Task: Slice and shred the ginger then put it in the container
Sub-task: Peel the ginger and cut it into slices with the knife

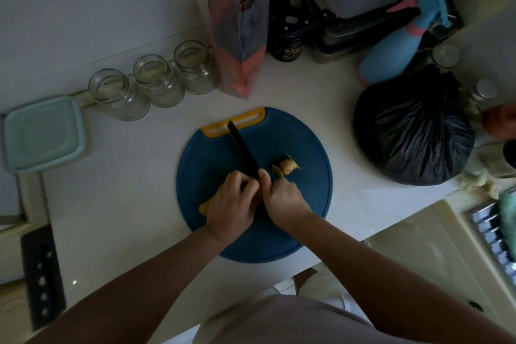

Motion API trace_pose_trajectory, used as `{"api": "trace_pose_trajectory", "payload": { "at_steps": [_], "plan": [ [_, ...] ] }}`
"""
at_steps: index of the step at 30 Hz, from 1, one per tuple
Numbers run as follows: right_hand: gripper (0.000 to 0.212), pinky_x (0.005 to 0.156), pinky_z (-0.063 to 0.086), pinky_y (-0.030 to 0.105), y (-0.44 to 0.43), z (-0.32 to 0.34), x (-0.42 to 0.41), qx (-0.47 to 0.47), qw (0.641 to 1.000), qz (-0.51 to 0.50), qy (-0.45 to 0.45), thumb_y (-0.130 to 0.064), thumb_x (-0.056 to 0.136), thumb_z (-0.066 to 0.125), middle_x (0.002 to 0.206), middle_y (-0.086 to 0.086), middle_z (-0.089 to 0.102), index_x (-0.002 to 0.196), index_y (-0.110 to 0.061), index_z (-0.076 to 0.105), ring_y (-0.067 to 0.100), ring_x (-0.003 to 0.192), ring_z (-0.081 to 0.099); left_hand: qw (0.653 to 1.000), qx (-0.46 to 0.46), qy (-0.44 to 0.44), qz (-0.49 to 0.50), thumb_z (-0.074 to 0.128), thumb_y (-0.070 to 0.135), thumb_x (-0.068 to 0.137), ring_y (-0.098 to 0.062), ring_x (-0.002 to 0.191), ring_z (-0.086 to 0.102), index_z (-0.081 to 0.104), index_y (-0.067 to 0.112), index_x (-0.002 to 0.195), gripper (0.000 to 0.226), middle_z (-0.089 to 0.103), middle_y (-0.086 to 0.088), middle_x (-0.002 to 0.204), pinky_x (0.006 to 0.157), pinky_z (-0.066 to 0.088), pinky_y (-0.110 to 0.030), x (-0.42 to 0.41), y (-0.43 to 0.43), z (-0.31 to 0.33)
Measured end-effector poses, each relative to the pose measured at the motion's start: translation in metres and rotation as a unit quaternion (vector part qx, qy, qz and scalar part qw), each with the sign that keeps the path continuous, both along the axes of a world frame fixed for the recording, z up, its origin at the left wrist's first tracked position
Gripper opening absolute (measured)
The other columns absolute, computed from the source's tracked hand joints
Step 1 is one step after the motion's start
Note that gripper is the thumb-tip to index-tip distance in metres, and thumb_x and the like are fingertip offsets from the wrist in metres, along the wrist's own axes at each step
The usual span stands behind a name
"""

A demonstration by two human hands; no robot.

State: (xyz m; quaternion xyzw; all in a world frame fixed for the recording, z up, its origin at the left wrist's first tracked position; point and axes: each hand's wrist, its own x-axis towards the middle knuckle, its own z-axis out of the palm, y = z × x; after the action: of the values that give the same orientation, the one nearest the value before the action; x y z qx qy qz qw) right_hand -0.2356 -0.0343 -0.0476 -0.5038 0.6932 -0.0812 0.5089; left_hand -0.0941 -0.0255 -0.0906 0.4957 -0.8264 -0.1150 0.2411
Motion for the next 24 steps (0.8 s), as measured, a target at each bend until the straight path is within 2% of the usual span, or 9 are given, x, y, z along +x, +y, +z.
{"api": "trace_pose_trajectory", "payload": {
  "at_steps": [2, 5, 9, 11, 13, 15, 17, 24],
  "plan": [
    [0.065, 0.072, 0.048, 0.041, -0.003, 0.001, 0.001, 0.006, 1.000, -0.004, 0.005, -0.066, 0.095, 0.021, 0.072, 0.010, 0.055, 0.068, -0.015, 0.051, 0.021, 0.066, 0.053, 1.000, 0.008, -0.002, -0.001, 0.064, 0.013, 0.077, -0.022, 0.075, 0.053, 0.046, 0.016, 0.097, 0.027, 0.053, -0.009, 0.088, 0.057, 0.045, -0.027, 0.001, -0.002, 0.000],
    [0.066, 0.070, 0.045, 0.037, -0.005, 0.006, 0.000, 0.009, 1.000, -0.005, 0.005, -0.065, 0.096, 0.021, 0.069, 0.008, 0.054, 0.066, -0.014, 0.050, 0.019, 0.064, 0.052, 1.000, 0.021, -0.014, -0.002, 0.054, 0.024, 0.082, -0.021, 0.076, 0.054, 0.047, 0.017, 0.097, 0.017, 0.053, -0.007, 0.090, 0.056, 0.045, -0.026, 0.004, -0.003, 0.004],
    [0.066, 0.066, 0.042, 0.032, -0.004, 0.014, -0.007, 0.005, 1.000, 0.002, 0.005, -0.062, 0.097, 0.026, 0.067, 0.009, 0.055, 0.065, -0.010, 0.049, 0.019, 0.063, 0.053, 0.999, 0.052, 0.010, 0.011, 0.063, 0.028, 0.078, -0.020, 0.081, 0.057, 0.056, 0.013, 0.093, 0.022, 0.054, -0.006, 0.091, 0.059, 0.041, -0.020, 0.006, -0.002, 0.007],
    [0.065, 0.067, 0.044, 0.035, 0.001, 0.016, -0.017, 0.022, 1.000, -0.007, -0.015, -0.063, 0.096, 0.029, 0.064, 0.008, 0.052, 0.064, -0.010, 0.047, 0.018, 0.059, 0.050, 0.998, 0.055, 0.021, 0.014, 0.064, 0.031, 0.081, -0.019, 0.084, 0.057, 0.054, 0.014, 0.096, 0.025, 0.054, -0.005, 0.094, 0.061, 0.047, -0.023, 0.006, -0.001, 0.007],
    [0.064, 0.059, 0.043, 0.032, 0.005, 0.021, -0.028, 0.044, 0.997, -0.040, -0.044, -0.065, 0.094, 0.032, 0.057, 0.004, 0.047, 0.060, -0.012, 0.043, 0.014, 0.049, 0.045, 0.999, 0.040, 0.016, 0.014, 0.066, 0.030, 0.081, -0.020, 0.085, 0.057, 0.052, 0.014, 0.098, 0.028, 0.053, -0.006, 0.095, 0.062, 0.051, -0.027, 0.006, -0.001, 0.004],
    [0.062, 0.046, 0.035, 0.023, 0.009, 0.027, -0.034, 0.061, 0.992, -0.075, -0.077, -0.065, 0.093, 0.034, 0.049, -0.002, 0.040, 0.057, -0.015, 0.039, 0.010, 0.038, 0.036, 0.999, 0.036, 0.010, 0.020, 0.066, 0.029, 0.082, -0.022, 0.085, 0.057, 0.054, 0.011, 0.098, 0.027, 0.053, -0.007, 0.094, 0.062, 0.053, -0.031, 0.004, -0.001, 0.003],
    [0.061, 0.038, 0.031, 0.020, 0.011, 0.034, -0.037, 0.076, 0.988, -0.085, -0.103, -0.066, 0.093, 0.034, 0.046, -0.003, 0.034, 0.058, -0.015, 0.036, 0.011, 0.034, 0.031, 0.999, 0.035, 0.011, 0.030, 0.064, 0.029, 0.083, -0.022, 0.084, 0.057, 0.057, 0.008, 0.097, 0.026, 0.052, -0.008, 0.093, 0.062, 0.053, -0.031, 0.003, 0.000, 0.003],
    [0.062, 0.035, 0.030, 0.017, 0.014, 0.044, -0.037, 0.080, 0.989, -0.055, -0.112, -0.067, 0.094, 0.030, 0.050, 0.003, 0.033, 0.062, -0.014, 0.035, 0.014, 0.033, 0.030, 0.999, 0.037, 0.012, 0.026, 0.064, 0.030, 0.083, -0.022, 0.080, 0.056, 0.051, 0.010, 0.091, 0.025, 0.050, -0.007, 0.090, 0.059, 0.051, -0.030, 0.000, -0.001, 0.007]
  ]
}}
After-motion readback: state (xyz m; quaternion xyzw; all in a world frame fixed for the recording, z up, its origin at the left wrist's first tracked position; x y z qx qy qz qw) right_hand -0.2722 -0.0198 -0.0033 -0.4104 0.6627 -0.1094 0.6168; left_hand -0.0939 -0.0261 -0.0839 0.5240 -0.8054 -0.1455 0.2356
